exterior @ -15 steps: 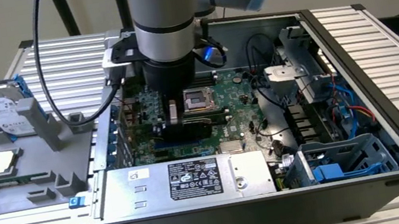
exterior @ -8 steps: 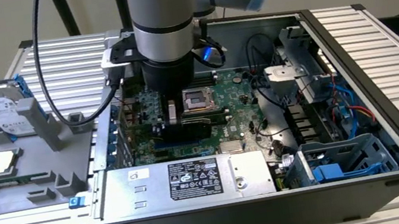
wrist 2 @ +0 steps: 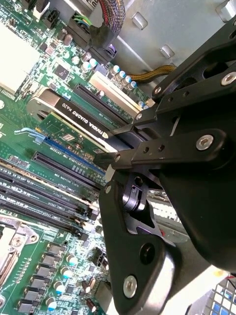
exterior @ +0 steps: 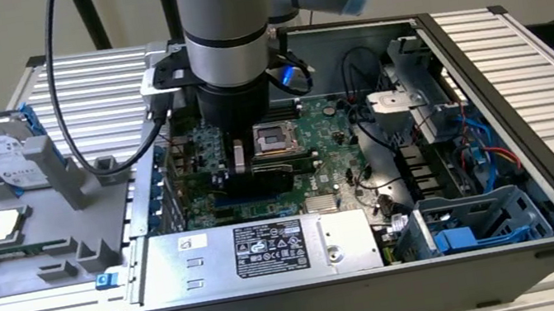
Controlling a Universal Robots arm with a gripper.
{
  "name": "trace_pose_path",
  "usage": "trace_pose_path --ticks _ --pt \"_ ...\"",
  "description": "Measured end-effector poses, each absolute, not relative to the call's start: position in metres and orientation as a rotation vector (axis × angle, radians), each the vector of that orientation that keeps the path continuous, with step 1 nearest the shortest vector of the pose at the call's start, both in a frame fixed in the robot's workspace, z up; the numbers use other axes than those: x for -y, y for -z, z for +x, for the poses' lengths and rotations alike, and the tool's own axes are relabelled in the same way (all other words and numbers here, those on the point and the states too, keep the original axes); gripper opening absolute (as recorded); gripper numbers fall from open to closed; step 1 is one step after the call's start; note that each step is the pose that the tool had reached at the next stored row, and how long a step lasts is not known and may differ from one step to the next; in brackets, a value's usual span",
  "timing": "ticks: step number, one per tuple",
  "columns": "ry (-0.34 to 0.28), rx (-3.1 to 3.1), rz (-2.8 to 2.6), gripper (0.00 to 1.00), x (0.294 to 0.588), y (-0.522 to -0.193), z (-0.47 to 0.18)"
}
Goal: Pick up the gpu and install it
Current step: 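Insert the gpu into the slot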
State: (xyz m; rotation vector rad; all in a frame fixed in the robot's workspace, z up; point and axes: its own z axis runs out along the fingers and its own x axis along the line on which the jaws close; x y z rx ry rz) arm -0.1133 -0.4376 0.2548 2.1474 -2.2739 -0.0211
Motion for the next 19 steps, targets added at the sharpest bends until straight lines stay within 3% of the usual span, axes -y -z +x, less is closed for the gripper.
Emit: trace_pose_path --ticks 19 --pt "0.023 2.254 2.167 0.00 0.4398 -0.2547 -0.1119"
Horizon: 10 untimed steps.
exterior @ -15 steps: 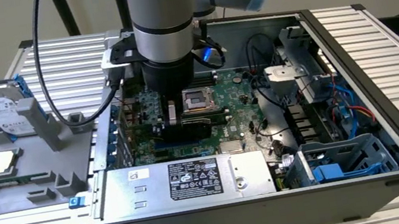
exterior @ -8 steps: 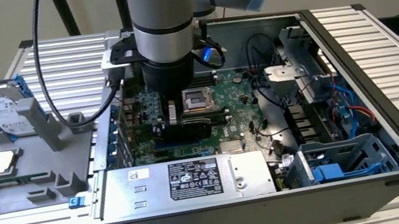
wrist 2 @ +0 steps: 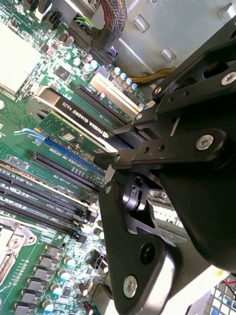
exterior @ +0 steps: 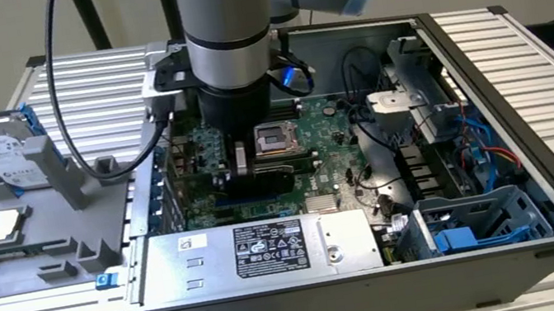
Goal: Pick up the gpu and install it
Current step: 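Insert the gpu into the slot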
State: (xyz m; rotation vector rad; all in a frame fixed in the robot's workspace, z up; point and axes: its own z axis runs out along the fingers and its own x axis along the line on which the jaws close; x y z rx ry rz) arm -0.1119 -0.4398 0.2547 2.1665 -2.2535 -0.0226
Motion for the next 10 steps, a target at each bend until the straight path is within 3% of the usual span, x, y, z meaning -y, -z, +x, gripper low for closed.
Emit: trace_pose_path --ticks 10 --pt "0.022 2.253 2.167 0.00 0.4399 -0.2536 -0.1115"
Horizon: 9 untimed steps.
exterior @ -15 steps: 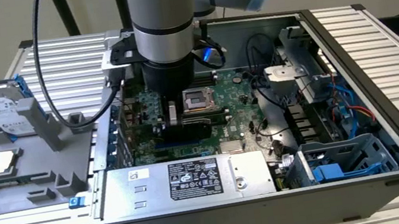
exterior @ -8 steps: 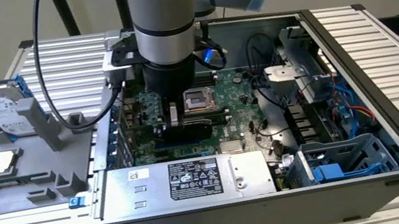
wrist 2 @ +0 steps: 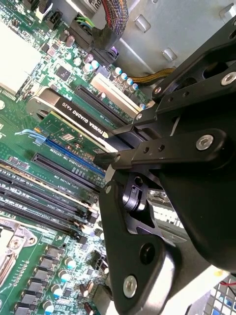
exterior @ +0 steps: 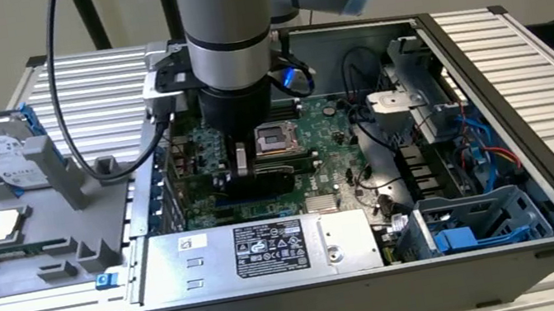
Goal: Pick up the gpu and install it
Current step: 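Insert the gpu into the slot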
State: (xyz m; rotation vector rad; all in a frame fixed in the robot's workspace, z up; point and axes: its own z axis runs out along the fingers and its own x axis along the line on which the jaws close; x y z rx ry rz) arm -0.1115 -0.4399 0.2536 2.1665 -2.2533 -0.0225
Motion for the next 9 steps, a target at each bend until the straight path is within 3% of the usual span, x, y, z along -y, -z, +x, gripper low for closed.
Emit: trace_pose_path --ticks 9 --pt "0.022 2.253 2.166 0.00 0.4399 -0.2519 -0.1115"
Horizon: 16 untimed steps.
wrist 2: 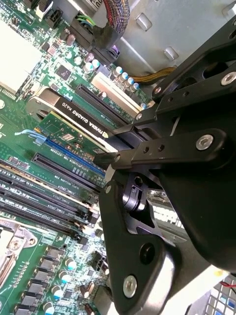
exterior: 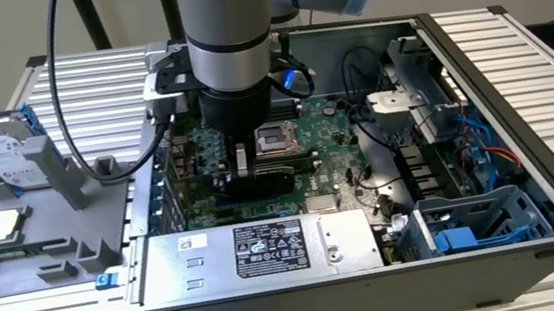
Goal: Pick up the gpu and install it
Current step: 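Insert the gpu into the slot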
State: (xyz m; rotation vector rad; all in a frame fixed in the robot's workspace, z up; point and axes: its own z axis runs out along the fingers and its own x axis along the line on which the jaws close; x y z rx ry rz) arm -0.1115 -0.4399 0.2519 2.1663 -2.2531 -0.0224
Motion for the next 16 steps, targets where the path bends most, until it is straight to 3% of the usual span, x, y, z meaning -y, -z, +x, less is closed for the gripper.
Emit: trace_pose_path --ticks 16 --pt "0.023 2.253 2.166 0.00 0.4399 -0.2448 -0.1115"
